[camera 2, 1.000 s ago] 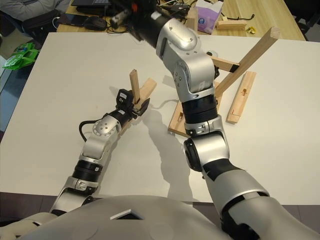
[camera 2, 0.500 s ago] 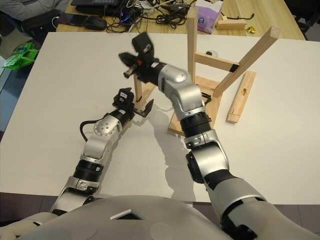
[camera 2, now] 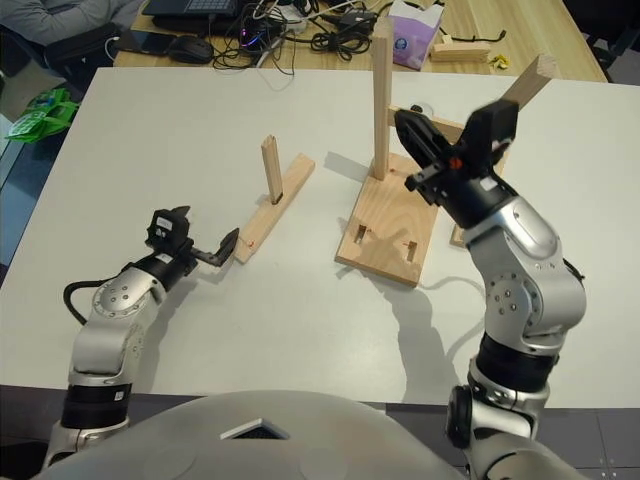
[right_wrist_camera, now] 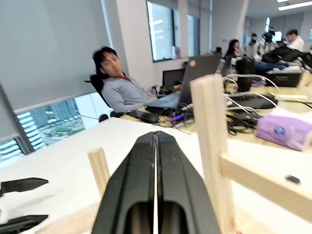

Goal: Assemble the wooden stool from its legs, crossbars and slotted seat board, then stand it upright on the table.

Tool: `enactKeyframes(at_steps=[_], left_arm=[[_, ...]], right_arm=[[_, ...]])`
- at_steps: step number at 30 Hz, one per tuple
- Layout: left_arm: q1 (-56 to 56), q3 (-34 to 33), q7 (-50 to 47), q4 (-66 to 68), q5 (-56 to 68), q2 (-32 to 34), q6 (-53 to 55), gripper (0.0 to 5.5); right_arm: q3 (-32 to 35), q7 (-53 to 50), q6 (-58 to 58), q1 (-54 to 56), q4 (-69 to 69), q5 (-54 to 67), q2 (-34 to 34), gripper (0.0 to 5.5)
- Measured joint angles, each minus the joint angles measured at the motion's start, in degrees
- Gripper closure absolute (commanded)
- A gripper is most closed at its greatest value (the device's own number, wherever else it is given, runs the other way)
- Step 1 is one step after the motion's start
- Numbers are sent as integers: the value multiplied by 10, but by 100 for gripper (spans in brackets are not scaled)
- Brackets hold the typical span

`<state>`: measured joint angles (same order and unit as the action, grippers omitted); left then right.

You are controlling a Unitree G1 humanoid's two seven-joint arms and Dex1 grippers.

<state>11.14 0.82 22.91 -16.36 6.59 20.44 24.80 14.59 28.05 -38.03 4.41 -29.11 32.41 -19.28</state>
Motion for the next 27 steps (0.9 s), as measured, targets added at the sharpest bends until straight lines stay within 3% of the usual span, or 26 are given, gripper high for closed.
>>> enactKeyframes(at_steps=[8,16,27], left_arm=[[-83,16,59,34,25,31,40,13],[-46,90,86,11,25,33,83,13],[-27,127,75,-81,88,-12,180,13]], right_arm=[[-14,-14,31,-21,0,-8,-9,550],[-45,-15,41,-31,-3,-9,-14,550],[-125,-37,51,-13,43,-75,-16,550]])
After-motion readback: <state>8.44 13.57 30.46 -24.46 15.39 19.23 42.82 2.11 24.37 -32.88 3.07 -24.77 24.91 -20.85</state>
